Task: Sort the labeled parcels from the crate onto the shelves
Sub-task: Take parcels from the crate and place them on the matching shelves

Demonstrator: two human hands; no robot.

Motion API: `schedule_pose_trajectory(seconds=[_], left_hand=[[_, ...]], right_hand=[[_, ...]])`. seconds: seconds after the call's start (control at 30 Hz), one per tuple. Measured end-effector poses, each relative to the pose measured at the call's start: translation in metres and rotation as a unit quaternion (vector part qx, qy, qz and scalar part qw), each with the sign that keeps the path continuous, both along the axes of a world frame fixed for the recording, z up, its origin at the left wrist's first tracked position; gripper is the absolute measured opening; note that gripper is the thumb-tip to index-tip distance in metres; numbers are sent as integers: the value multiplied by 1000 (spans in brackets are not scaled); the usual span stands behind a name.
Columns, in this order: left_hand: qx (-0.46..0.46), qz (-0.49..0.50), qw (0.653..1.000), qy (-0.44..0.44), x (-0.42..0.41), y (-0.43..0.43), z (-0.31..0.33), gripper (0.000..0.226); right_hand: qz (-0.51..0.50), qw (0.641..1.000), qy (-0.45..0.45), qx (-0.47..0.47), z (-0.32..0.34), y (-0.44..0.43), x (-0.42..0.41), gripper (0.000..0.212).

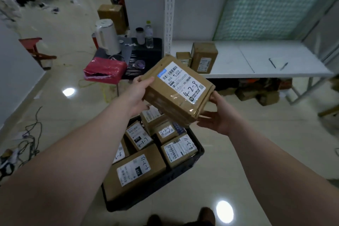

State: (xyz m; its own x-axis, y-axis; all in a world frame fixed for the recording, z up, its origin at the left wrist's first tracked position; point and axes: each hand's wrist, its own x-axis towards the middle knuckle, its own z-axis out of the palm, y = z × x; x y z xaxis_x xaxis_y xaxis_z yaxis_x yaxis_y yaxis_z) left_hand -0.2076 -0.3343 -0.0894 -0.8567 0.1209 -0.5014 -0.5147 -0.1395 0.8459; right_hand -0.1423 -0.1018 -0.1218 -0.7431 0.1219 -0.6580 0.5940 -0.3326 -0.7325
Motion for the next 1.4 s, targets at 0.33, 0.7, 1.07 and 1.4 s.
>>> schedule_pose_trajectory(seconds=[0.33, 0.7, 1.07, 1.4], left_hand=[[-1, -56, 996, -66, 24, 108, -12, 42], [17, -50, 992, -119, 68, 246, -33, 42], [-7, -77, 996, 32, 7, 332, 92, 21], [9, -86, 982, 167, -133, 377, 192, 27]], right_hand=[[-26, 1000, -15, 1, 0, 107, 38, 65], [8, 1000, -10, 18, 14, 241, 81, 61], [-4, 997, 78, 18, 97, 309, 31, 74], [-60, 973, 223, 22, 187, 338, -97, 18]])
